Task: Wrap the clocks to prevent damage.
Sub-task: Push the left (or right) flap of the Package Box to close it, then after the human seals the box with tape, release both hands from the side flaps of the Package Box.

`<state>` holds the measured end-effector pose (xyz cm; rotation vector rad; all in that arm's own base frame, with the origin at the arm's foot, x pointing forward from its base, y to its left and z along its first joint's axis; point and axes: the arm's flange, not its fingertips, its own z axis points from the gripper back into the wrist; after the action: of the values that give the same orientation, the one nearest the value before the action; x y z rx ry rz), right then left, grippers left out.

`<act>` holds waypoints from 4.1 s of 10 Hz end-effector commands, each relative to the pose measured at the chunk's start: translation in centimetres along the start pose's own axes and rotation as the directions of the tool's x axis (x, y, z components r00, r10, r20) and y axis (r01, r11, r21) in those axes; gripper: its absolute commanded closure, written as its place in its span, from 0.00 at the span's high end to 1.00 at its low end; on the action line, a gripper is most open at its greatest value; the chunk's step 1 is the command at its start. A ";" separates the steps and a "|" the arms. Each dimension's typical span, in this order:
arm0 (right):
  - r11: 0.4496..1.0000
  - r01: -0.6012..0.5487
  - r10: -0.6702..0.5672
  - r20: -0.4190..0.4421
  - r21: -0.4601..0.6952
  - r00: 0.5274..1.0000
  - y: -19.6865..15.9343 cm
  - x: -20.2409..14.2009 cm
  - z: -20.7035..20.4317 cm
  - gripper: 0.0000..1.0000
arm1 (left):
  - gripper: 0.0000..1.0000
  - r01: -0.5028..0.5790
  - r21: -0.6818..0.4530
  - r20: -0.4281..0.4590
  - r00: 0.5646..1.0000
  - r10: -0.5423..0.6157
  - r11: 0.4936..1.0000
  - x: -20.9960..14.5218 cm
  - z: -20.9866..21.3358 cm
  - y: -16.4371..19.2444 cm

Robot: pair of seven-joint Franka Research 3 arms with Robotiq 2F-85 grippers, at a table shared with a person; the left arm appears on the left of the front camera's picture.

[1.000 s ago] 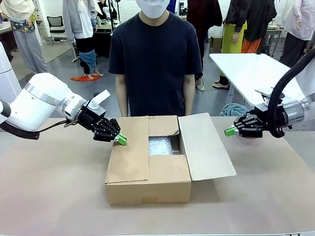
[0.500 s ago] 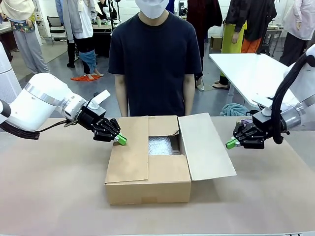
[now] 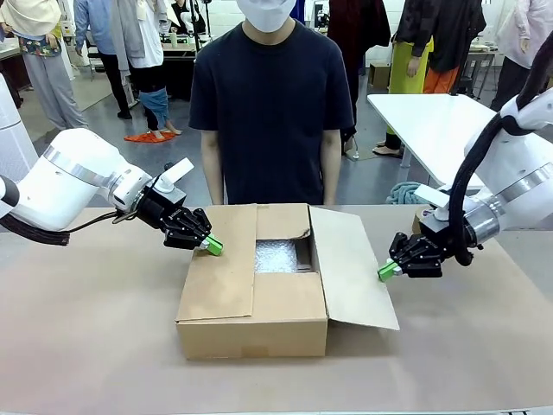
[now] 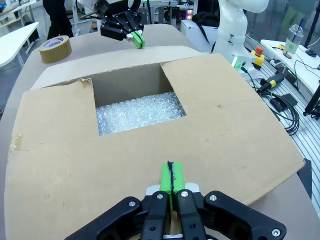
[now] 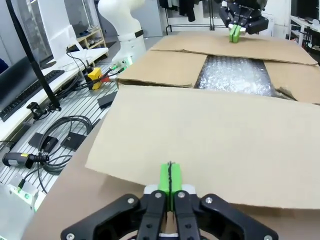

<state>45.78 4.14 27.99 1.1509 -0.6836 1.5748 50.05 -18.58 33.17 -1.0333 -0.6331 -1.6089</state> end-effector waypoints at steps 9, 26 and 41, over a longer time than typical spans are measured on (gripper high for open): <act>0.977 0.138 -0.155 -0.096 -0.161 0.983 -0.8 -2.6 3.3 0.01 | 0.00 -0.004 -0.006 0.000 1.000 0.004 1.000 -0.3 -0.3 0.2; 0.998 0.024 -0.012 0.184 -0.059 0.983 -6.2 7.8 -8.1 0.01 | 0.00 -0.004 -0.006 0.000 1.000 0.004 1.000 -0.3 -0.3 0.2; 0.998 0.055 -0.047 0.171 -0.041 0.984 -7.3 5.5 -10.1 0.01 | 0.00 -0.004 -0.006 0.000 1.000 0.004 1.000 -0.3 -0.3 0.2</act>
<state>49.14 17.25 28.67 1.2721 -0.7970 1.4317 50.04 -18.64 33.14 -1.0352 -0.6324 -1.6095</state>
